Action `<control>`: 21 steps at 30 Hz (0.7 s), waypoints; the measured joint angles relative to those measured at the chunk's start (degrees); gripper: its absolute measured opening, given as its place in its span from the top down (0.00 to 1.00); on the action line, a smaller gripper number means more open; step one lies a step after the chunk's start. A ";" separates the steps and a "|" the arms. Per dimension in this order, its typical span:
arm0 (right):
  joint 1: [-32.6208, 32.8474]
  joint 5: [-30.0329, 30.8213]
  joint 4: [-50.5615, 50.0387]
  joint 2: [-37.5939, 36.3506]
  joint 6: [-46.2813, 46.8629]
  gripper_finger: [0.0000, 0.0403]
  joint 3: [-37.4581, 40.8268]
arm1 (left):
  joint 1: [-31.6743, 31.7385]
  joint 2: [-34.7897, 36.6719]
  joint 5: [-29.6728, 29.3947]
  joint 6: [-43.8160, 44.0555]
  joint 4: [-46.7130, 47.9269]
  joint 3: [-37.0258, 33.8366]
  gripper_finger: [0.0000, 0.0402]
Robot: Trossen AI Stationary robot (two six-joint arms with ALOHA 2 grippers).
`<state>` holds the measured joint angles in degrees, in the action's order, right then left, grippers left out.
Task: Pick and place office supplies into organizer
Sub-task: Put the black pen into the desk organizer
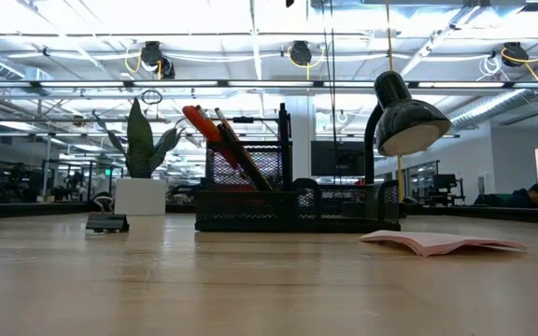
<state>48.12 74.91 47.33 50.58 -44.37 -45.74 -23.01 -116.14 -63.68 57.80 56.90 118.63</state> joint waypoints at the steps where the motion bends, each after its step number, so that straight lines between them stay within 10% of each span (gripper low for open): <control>1: 0.00 0.00 -0.02 0.01 -0.01 0.71 0.00 | 0.24 0.00 -0.92 -0.48 -0.02 0.00 0.96; 21: 0.00 0.02 -0.02 0.01 -0.01 0.71 0.00 | 1.41 0.00 -7.42 -5.88 0.02 0.00 0.94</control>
<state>48.12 74.94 47.31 50.59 -44.38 -45.74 -21.60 -116.14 -71.10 51.92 56.93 118.63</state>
